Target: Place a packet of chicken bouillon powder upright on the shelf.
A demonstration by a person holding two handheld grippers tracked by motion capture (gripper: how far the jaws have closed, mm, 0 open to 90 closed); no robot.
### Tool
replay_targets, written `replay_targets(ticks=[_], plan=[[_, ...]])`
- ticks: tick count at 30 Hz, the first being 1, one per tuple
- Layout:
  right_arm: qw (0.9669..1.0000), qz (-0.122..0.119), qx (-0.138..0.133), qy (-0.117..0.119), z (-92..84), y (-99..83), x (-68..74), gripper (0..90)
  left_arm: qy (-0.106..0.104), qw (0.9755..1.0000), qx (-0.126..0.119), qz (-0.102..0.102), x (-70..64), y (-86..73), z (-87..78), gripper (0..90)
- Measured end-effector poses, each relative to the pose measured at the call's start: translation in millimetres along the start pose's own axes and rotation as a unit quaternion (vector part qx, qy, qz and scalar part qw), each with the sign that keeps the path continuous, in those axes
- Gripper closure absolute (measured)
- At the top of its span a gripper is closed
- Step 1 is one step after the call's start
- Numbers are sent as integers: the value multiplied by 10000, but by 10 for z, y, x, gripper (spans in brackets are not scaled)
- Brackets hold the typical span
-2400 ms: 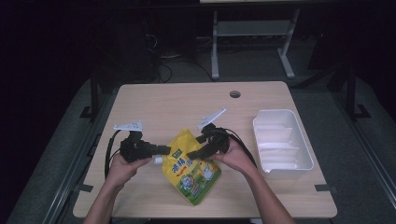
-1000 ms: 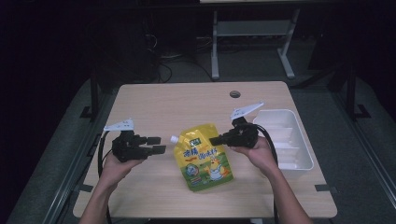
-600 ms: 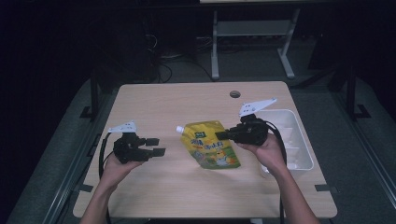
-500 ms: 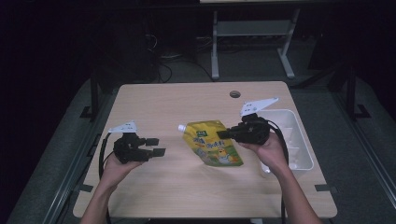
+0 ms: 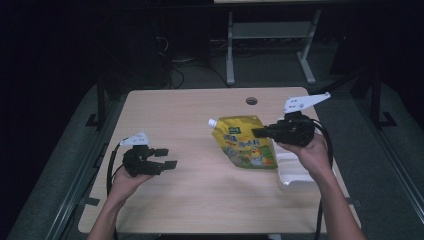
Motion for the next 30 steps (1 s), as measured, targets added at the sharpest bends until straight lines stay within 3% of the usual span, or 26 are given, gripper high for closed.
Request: replay_targets(ticks=[3, 11, 21, 30], plan=[[9999, 68, -42, -81, -138, -64, -54, 900, 161, 9998, 56, 55, 15, -19, 20, 300], [9991, 250, -166, -302, -470, -266, -187, 900, 332, 9993, 140, 40, 57, -63, 57, 275], [9971, 440, -302, -546, -817, -491, -287, 900, 360, 9992, 173, 56, 44, -67, 74, 269], [9950, 607, -322, -721, -961, -682, -371, 900, 354, 9991, 201, 90, 40, -70, 86, 269]])
Point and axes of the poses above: each handheld gripper's, and its own axes: z roughly forward along the jaws, y roughly out of its top, x roughly to its left, the point moved 10 cm from there along z, roughly forward along the jaws, and after that the axes turned 14 degrees about x, right-handed, at the moved point
